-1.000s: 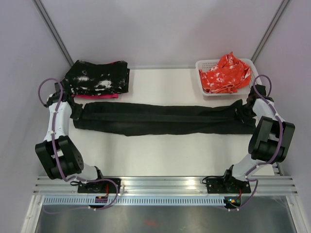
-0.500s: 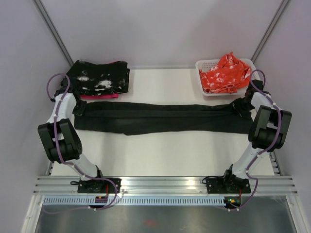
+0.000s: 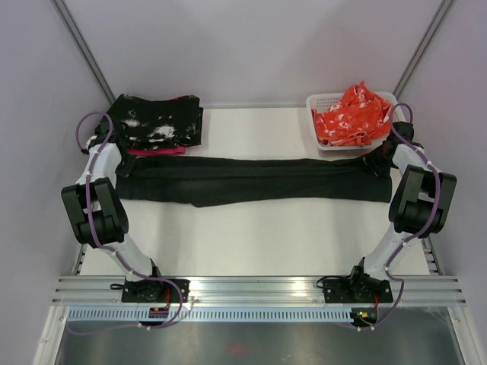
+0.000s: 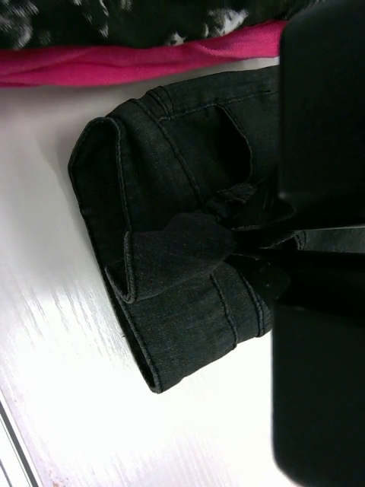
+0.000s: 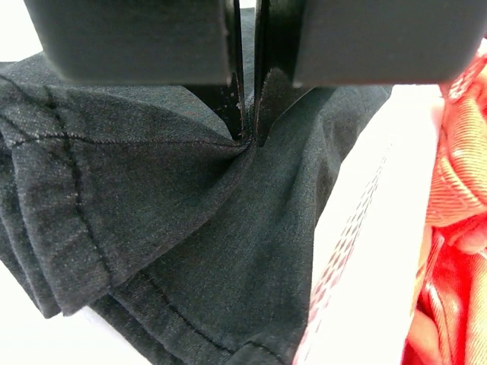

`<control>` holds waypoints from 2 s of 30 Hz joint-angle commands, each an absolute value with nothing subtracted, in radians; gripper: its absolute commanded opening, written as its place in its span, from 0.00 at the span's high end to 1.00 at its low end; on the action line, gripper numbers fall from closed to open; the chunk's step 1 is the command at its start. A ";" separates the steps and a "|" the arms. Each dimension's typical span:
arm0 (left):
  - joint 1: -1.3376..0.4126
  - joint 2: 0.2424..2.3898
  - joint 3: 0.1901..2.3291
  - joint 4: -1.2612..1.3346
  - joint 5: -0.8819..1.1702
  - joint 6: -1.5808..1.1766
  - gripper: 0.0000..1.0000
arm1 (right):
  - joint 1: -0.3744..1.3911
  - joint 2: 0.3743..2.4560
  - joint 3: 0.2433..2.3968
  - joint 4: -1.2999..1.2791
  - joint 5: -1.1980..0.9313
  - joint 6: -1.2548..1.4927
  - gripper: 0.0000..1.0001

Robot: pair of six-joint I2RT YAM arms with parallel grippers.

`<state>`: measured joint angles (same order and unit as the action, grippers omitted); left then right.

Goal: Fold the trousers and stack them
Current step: Fold the trousers

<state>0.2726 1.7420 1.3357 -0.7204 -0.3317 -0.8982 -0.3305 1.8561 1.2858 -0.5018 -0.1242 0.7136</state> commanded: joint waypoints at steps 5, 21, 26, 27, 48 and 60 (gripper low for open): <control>0.305 1.787 1.419 -0.558 -0.503 -0.773 0.91 | -0.373 1.827 1.362 -0.371 0.009 0.618 0.93; 0.212 1.311 1.225 -0.471 -0.296 -0.509 0.02 | -0.299 1.418 1.255 -0.419 -0.204 0.454 0.26; 0.073 1.209 0.947 -0.365 -0.177 -0.580 0.41 | -0.131 1.324 1.034 -0.362 -0.183 0.475 0.58; 0.052 1.215 0.931 -0.361 -0.169 -0.615 0.52 | -0.106 1.318 1.005 -0.354 -0.169 0.488 0.64; -0.110 1.674 0.968 -0.400 -0.204 -0.721 0.98 | 0.169 1.789 0.997 -0.212 0.132 0.505 1.00; -0.110 1.543 0.802 -0.471 -0.098 -0.758 0.98 | 0.169 1.631 0.737 -0.233 0.150 0.601 1.00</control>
